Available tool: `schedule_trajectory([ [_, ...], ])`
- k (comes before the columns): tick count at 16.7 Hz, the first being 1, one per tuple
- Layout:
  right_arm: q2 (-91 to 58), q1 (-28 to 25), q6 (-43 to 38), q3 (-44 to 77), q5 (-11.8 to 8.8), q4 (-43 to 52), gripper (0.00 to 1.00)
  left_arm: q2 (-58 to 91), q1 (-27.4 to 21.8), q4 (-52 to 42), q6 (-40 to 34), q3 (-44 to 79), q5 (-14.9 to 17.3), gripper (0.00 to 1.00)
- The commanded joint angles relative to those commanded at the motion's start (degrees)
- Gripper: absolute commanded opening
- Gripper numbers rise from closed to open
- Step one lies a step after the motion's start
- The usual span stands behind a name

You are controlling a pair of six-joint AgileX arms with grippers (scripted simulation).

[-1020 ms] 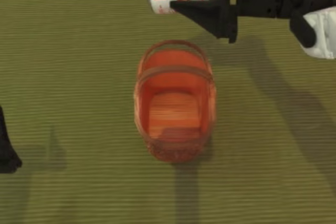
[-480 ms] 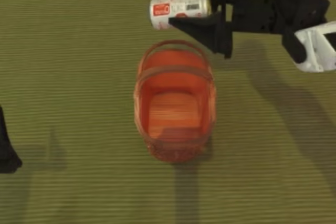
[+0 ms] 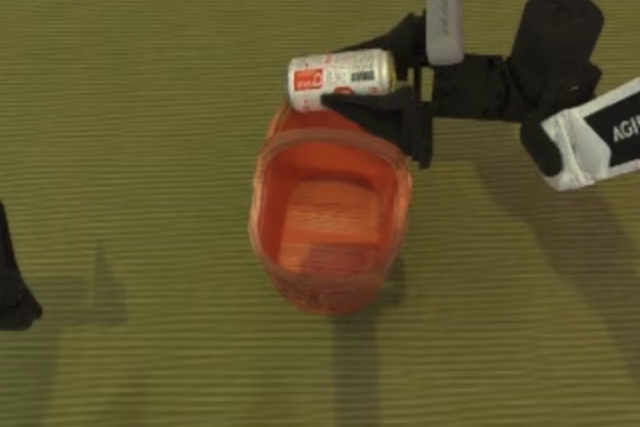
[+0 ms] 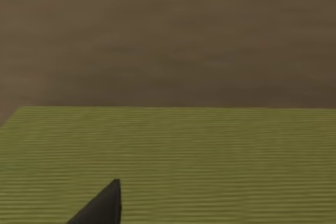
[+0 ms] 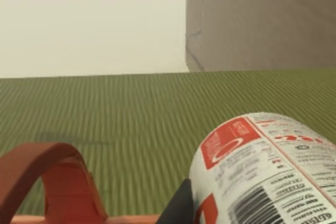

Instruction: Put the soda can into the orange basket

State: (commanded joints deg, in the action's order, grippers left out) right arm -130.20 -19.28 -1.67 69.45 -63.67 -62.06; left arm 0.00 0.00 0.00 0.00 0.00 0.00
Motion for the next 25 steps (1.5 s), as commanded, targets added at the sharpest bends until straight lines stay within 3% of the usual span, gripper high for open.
schedule_trajectory([
  [1, 0.0, 0.0, 0.0, 0.0, 0.0, 0.0, 0.0, 0.0, 0.0, 0.0, 0.0, 0.0, 0.0, 1.0],
  [14, 0.0, 0.0, 0.0, 0.0, 0.0, 0.0, 0.98, 0.0, 0.0, 0.0, 0.0, 0.0, 0.0, 1.0],
  [25, 0.51, 0.3, -0.09, -0.31, 0.27, 0.31, 1.0, 0.55, -0.28, -0.42, 0.34, 0.5, 0.11, 1.0],
])
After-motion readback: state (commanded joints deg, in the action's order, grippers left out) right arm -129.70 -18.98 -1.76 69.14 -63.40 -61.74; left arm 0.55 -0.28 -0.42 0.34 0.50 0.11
